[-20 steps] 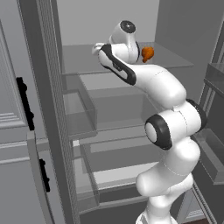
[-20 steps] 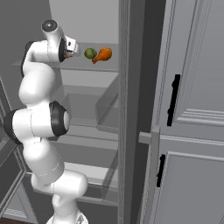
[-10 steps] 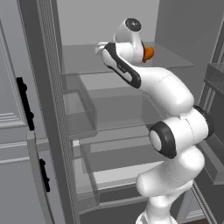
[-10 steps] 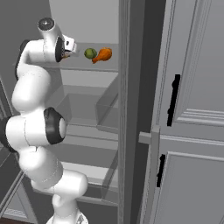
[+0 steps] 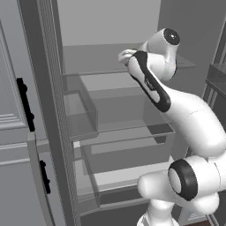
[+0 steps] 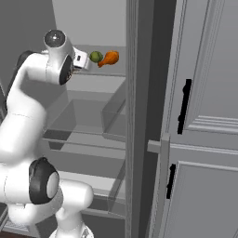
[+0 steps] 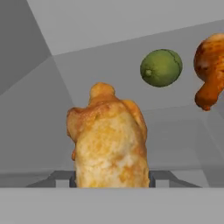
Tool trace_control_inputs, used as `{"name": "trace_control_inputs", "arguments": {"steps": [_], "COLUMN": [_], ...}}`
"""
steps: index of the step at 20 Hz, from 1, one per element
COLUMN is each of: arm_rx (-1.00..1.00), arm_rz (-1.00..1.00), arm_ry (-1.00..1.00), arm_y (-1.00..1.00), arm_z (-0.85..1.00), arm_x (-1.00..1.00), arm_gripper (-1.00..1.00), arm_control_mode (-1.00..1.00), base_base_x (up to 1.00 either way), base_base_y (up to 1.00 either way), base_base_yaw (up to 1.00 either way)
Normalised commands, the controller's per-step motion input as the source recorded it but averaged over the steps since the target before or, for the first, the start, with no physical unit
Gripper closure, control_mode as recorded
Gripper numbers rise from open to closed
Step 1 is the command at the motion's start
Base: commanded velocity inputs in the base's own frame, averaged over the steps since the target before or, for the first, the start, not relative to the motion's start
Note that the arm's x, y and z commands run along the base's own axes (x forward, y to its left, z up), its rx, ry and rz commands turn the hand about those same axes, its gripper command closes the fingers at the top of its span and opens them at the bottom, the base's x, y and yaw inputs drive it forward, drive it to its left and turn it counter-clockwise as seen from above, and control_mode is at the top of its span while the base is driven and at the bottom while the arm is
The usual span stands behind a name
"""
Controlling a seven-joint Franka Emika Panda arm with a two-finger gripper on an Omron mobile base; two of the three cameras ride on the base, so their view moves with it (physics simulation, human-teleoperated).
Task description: Place one lime and one chicken drumstick in each tupperware on the nearby counter, to pack two identical lunches.
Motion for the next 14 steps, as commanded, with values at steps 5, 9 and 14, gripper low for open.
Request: {"name": "trace_control_inputs", "arguments": {"steps": [5,9,14], "arm_rx": [-0.01,-0.15,-0.28], "arm_rz": [0.04,0.08,0.09], "arm_ry": [0.01,0.25,0.54], "arm_y": [-0.44,-0.24,-0.04], "arm_z": [-0.02,-0.6,-1.0], "arm_x": [-1.0,-1.0,-0.75], "arm_gripper": [1.0,1.0,1.0], "arm_control_mode": [-1.0,-1.0,-1.0], "base_base_x": [0.0,0.0,0.0], "base_base_y": [0.0,0.0,0.0], "base_base_yaw": [0.0,0.0,0.0]}}
